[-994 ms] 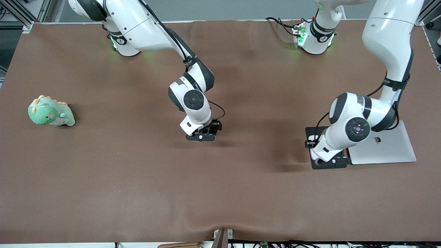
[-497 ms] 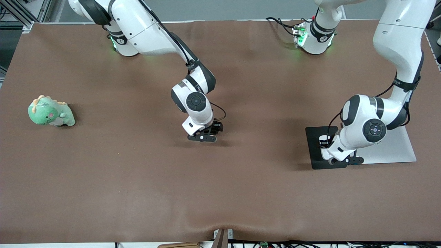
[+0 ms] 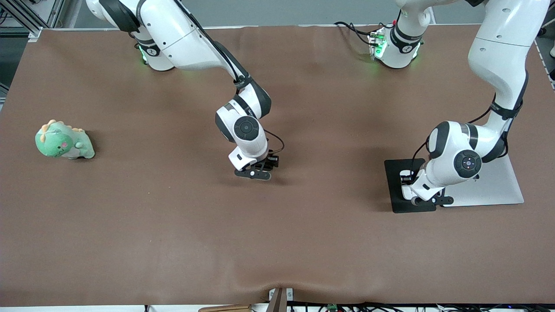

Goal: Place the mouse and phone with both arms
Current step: 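Carry the phone toward the plush toy while the left gripper releases the mouse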

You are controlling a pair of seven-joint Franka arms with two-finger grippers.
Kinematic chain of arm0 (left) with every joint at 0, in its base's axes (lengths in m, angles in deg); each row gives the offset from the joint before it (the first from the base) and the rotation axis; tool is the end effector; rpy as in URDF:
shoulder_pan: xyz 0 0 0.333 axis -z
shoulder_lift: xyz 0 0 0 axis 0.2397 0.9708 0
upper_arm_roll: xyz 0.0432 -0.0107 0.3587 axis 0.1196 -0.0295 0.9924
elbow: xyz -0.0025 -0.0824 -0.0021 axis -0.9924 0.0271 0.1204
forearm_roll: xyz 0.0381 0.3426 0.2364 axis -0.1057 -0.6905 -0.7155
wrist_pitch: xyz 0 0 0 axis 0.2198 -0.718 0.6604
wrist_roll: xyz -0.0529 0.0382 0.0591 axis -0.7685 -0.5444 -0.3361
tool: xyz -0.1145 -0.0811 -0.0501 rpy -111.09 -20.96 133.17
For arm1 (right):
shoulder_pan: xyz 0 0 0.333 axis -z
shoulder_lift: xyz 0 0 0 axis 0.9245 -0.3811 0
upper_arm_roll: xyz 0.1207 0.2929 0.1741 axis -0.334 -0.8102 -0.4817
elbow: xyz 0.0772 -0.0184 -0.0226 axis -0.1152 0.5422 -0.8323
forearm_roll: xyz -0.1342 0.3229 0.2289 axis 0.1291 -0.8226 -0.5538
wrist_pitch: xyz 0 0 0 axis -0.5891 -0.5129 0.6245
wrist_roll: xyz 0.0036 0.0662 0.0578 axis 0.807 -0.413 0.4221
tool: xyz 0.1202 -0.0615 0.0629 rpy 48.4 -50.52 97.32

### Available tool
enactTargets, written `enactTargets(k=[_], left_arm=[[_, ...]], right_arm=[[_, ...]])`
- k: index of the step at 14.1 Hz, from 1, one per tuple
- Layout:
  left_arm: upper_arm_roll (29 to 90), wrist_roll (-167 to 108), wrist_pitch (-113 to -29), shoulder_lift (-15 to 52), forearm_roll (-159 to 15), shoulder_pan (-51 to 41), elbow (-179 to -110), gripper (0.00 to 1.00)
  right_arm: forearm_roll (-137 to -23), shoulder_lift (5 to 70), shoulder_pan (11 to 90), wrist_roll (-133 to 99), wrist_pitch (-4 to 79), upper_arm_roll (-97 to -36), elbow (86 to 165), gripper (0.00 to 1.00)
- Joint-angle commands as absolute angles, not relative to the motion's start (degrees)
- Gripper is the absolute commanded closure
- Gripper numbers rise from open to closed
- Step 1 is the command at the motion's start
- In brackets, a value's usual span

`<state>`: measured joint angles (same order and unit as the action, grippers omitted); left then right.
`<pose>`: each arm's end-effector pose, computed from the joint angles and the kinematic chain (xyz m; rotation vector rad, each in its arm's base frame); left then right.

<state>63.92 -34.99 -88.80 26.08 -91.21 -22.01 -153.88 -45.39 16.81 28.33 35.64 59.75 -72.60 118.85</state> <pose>0.6554 -0.0539 0.1713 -3.1339 -0.0075 0.1589 0.5713 0.4815 0.1489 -3.0864 0.2520 0.0110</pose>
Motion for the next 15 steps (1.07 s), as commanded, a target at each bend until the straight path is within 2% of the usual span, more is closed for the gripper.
enactTargets(k=[1,5,10,11,12,13,15], left_arm=[[63.5,-33.7,-91.1,25.8,-93.0,-23.1,-155.0,0.53],[63.5,-33.7,-92.2,26.6,-93.0,-23.4,-155.0,0.53],[63.6,-33.4,-92.2,26.8,-93.0,-24.2,-155.0,0.52],[63.6,-33.4,-92.2,26.8,-93.0,-24.2,-155.0,0.48],[63.6,-33.4,-92.2,26.8,-93.0,-24.2,-155.0,0.31],[63.6,-33.6,-92.2,26.8,-93.0,-24.2,-154.9,0.0],[63.6,-33.9,-91.7,26.1,-93.0,-24.1,-154.6,0.0]], right_arm=[[-45.8,19.1,30.3,36.0,58.1,-72.5,118.2,0.99],[-45.9,26.4,37.1,36.1,49.5,-72.8,119.4,0.98],[-51.3,34.6,54.0,10.0,48.3,-73.5,130.6,0.93],[-51.3,35.0,57.2,5.9,48.3,-73.5,132.3,0.93],[-51.3,35.0,60.3,1.9,48.4,-73.5,133.2,0.93],[-51.3,34.8,63.1,-3.6,48.4,-73.3,133.4,0.93],[-51.2,34.5,68.7,-13.9,48.3,-73.2,133.5,0.93]])
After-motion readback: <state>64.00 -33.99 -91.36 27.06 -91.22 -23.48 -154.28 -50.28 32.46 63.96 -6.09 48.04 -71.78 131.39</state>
